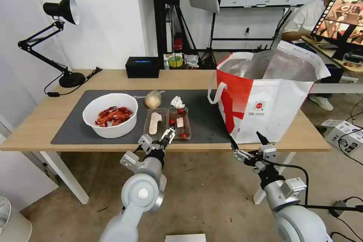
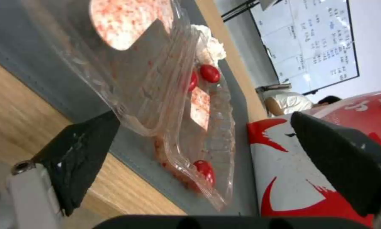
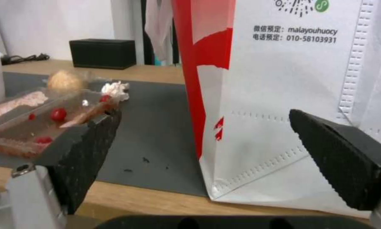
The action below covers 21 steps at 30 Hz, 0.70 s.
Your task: Pick up the trash from the table and place it into the takeout bag.
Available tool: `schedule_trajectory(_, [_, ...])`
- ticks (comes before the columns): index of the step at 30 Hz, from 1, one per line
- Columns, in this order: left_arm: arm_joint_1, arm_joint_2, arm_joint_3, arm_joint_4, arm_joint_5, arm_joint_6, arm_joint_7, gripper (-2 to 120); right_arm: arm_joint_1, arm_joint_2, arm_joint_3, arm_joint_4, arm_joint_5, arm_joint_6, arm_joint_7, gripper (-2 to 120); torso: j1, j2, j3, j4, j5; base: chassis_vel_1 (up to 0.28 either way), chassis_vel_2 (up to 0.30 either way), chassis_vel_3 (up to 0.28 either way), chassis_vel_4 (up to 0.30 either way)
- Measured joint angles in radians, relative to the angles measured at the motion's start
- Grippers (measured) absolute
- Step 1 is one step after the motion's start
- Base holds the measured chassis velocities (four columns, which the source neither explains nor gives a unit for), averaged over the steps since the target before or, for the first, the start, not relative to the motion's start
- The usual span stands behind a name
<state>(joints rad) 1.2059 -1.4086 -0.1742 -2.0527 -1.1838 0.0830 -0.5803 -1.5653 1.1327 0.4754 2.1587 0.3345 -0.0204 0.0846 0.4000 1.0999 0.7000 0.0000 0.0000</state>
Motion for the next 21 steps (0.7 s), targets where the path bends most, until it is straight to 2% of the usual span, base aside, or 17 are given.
schedule_trajectory(21, [-0.04,0.05,-0.062,-0.036,-0.046,-0.004,0.005,100,-0.013,0.025,-0.04,-0.001,-0.039,0.013,-0.002,100,0.0,0.0,0.0,0.0001,-0.0001,0.0,0.0,0.0,0.0])
